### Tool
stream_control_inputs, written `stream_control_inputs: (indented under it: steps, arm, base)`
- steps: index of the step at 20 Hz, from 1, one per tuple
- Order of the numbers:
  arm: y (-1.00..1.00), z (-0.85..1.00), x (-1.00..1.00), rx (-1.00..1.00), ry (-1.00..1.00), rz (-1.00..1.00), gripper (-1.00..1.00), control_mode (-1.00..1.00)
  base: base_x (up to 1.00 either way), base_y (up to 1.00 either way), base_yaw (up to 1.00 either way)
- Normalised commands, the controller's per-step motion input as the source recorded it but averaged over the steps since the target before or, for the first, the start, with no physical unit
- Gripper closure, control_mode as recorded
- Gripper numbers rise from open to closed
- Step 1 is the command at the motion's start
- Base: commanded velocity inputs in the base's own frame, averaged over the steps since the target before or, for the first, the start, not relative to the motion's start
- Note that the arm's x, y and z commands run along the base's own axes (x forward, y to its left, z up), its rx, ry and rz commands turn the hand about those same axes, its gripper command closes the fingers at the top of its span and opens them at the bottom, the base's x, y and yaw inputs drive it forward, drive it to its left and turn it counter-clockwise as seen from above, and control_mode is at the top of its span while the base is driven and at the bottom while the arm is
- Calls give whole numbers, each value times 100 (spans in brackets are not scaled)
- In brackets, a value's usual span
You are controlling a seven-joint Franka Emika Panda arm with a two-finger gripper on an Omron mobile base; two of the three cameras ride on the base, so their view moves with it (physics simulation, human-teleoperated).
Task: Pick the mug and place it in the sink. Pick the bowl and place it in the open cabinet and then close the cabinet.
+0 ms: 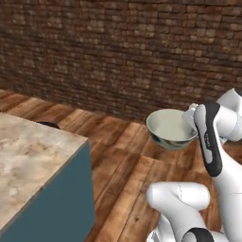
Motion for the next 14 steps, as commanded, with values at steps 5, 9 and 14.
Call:
stream_control_inputs:
  steps: [5, 9, 14]
  arm:
    - [0, 0, 0, 0, 0, 0, 100, 100]
    - [0, 0, 0, 0, 0, 0, 100, 100]
    - [0, 0, 0, 0, 0, 0, 100, 100]
  base:
    - [100, -1, -50]
    - [100, 0, -52]
    - [100, -16, -42]
